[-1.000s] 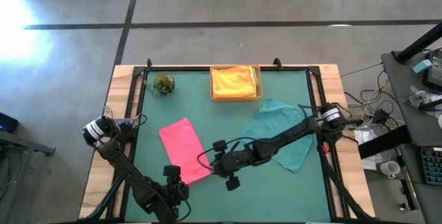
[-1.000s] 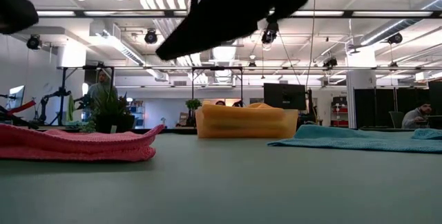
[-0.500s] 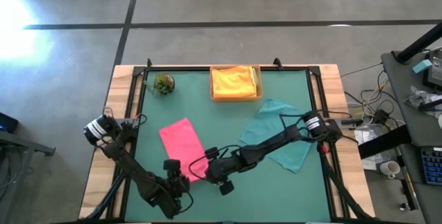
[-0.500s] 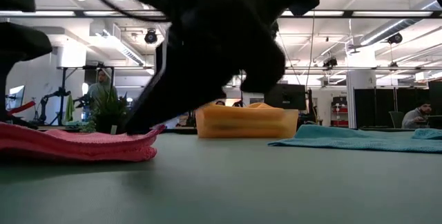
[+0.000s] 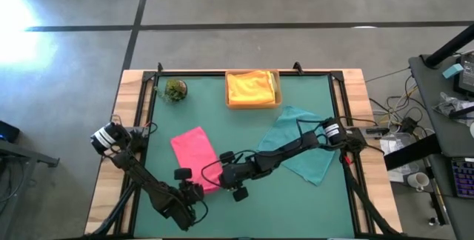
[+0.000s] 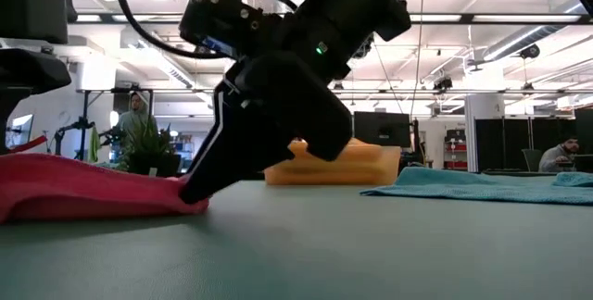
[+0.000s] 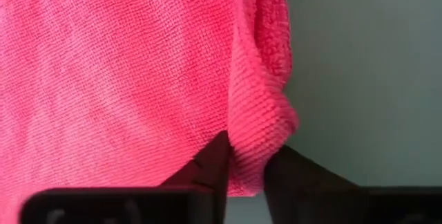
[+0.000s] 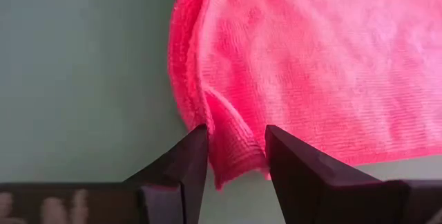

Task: Fold microfiber towels
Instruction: Fold the pink towel

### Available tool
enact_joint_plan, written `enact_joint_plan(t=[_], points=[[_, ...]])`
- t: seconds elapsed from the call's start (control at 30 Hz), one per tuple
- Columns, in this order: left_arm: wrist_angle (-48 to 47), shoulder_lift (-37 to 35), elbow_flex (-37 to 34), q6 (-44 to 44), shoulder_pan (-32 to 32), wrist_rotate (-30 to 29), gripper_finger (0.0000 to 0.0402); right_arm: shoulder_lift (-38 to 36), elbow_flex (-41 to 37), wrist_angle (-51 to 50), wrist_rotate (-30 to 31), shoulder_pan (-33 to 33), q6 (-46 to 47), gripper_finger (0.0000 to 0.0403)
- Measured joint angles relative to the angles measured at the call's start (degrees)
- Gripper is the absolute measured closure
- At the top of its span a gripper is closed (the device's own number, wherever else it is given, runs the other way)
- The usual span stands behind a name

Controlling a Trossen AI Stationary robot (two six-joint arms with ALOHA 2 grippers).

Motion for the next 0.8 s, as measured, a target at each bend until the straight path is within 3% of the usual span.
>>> enact_joint_plan(t=[0.17, 0.57, 0.8], points=[[1.7, 0.0, 0.0, 0.0, 0.4, 0.0, 0.0395, 0.1, 0.0, -0.1, -0.6, -0.3, -0.5, 0.0268], [3.1, 0.0, -0.3, -1.6, 2.4, 0.0, 0.0400, 0.1, -0.1, -1.5, -7.9, -0.7, -1.4, 0.0268], [4.6, -0.1, -0.3, -1.7, 2.5, -0.1, 0.0400, 1.5, 0.0, -2.0, -5.9, -0.9, 0.4, 0.0270]])
